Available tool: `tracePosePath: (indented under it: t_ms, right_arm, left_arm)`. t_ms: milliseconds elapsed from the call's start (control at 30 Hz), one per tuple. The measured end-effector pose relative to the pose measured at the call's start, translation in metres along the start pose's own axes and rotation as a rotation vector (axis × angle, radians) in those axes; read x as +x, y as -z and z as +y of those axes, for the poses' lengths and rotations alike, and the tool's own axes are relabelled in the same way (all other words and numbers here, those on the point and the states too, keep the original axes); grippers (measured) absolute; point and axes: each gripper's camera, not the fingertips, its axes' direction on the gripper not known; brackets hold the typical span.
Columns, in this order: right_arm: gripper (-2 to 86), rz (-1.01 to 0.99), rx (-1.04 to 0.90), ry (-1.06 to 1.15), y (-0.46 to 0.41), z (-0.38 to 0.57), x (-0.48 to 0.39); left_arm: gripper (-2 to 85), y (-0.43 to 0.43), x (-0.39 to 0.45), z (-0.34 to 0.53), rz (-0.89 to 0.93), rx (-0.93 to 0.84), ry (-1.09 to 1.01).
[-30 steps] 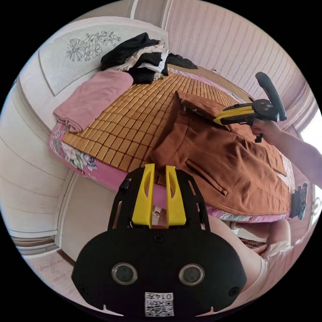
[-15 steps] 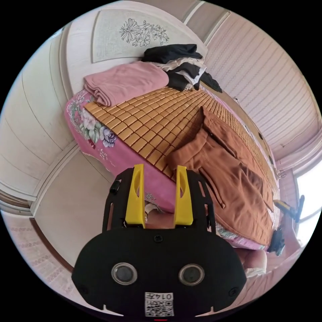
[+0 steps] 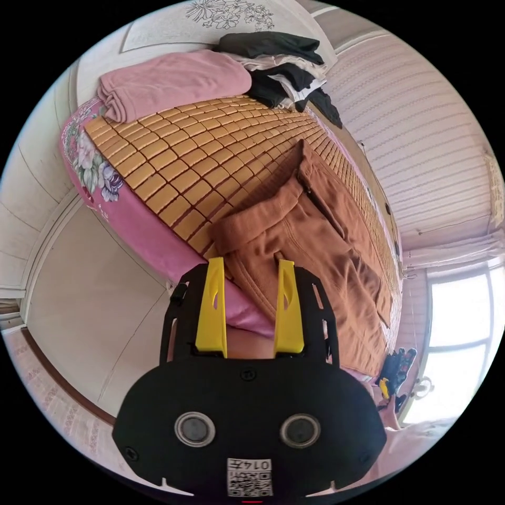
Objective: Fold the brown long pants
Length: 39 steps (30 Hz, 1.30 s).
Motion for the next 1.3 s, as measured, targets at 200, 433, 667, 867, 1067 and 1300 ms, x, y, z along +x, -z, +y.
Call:
tracePosePath:
  t_ms: [200, 433, 667, 867, 1067, 1300]
  right_arm:
    - [8.4, -0.040, 0.002, -0.105, 0.003, -0.027, 0.067]
    - [11.6, 0.042, -0.146, -0.131, -0.025, -0.082, 0.104]
    - [5.0, -0.005, -0.147, -0.034, -0.014, -0.097, 0.120]
    - [3.4, -0.017, -0.124, 0.020, -0.006, -0.109, 0.123]
    - [8.0, 0.095, -0.237, 0.050, -0.022, -0.111, 0.133]
    - [2.6, 0.054, -0.210, 0.132, -0.012, -0.113, 0.125]
  left_arm:
    - [12.9, 0.013, -0.013, -0.006, 0.091, 0.031, 0.095]
    - [12.8, 0.003, -0.015, -0.018, 0.124, 0.014, 0.158]
    - [5.0, 0.001, -0.006, -0.024, 0.004, 0.024, 0.086]
    - [0.8, -0.003, -0.010, -0.026, 0.072, 0.039, 0.098]
    - [7.4, -0.013, -0.008, -0.026, 0.110, 0.036, 0.100]
    - [-0.5, -0.013, -0.003, -0.037, 0.116, -0.025, 0.084]
